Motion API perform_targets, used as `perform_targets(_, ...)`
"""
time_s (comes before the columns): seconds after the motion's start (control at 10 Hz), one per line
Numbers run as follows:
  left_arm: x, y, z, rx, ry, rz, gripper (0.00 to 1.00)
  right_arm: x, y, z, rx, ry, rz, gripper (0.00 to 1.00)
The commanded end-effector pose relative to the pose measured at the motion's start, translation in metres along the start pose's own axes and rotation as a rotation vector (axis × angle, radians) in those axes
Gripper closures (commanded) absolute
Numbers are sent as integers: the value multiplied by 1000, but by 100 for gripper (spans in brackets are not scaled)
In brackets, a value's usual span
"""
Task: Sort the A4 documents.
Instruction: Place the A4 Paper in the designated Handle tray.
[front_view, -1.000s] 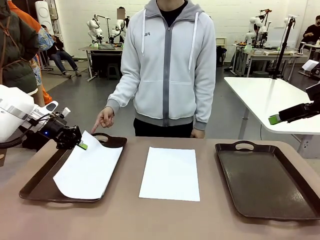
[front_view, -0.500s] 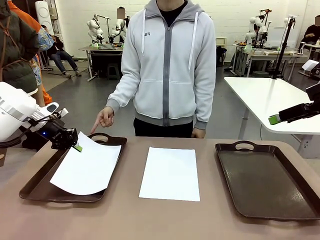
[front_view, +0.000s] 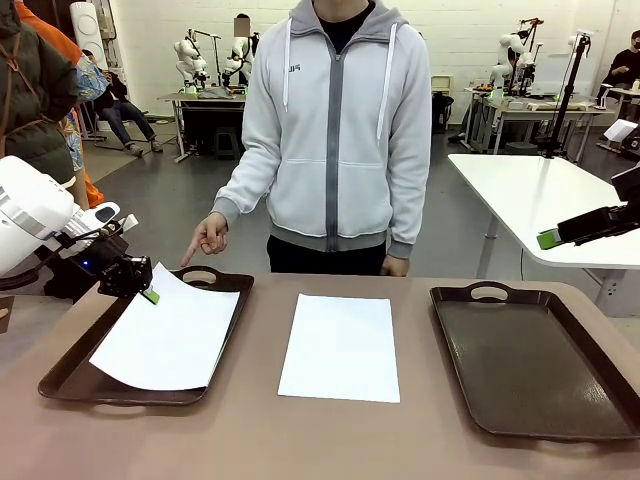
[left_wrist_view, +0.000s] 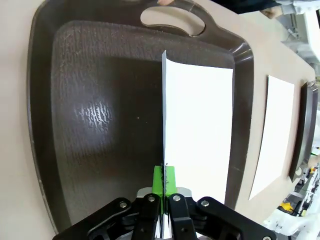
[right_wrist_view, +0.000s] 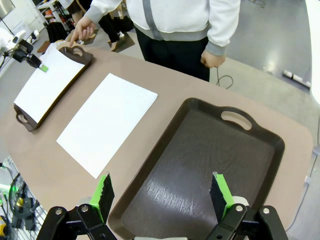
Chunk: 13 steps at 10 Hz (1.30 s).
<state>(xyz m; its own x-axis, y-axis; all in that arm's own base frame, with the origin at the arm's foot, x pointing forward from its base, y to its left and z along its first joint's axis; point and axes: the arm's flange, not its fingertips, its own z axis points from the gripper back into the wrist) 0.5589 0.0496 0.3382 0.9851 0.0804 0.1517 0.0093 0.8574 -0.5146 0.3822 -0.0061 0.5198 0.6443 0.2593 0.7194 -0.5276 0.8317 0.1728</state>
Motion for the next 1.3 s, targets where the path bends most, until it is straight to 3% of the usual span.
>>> perform_targets(0.0,11,-2,1,35,10,0,99,-1,-1,-1,16,-5,0,0)
perform_targets(0.3,14,-2,0,56,13,-1,99,-1,-1,-1,16,-5,0,0)
perform_targets(0.4,15,-1,0,56,15,-6,81,-1,-1,-1,16,-5,0,0)
perform_targets(0.5,15,-1,1,61,11,-10,80,-1,-1,-1,16,-5,0,0)
perform_targets(0.6,14,-1,1,67,8,-9,62,-1,-1,-1,16,-5,0,0)
perform_targets(0.7,14,-1,2,84,7,-10,78,-1,-1,-1,16,-5,0,0)
perform_targets(0.8,14,-2,4,110,0,-13,43,-1,-1,-1,16,-5,0,0)
perform_targets(0.9,14,-3,7,123,-8,-18,59,-1,-1,-1,16,-5,0,0)
perform_targets(1.0,14,-3,9,145,-19,-23,24,-1,-1,-1,16,-5,0,0)
perform_targets(1.1,14,-3,10,151,-22,-21,40,-1,-1,-1,16,-5,0,0)
perform_targets(1.2,14,-3,11,155,-28,-22,5,-1,-1,-1,16,-5,0,0)
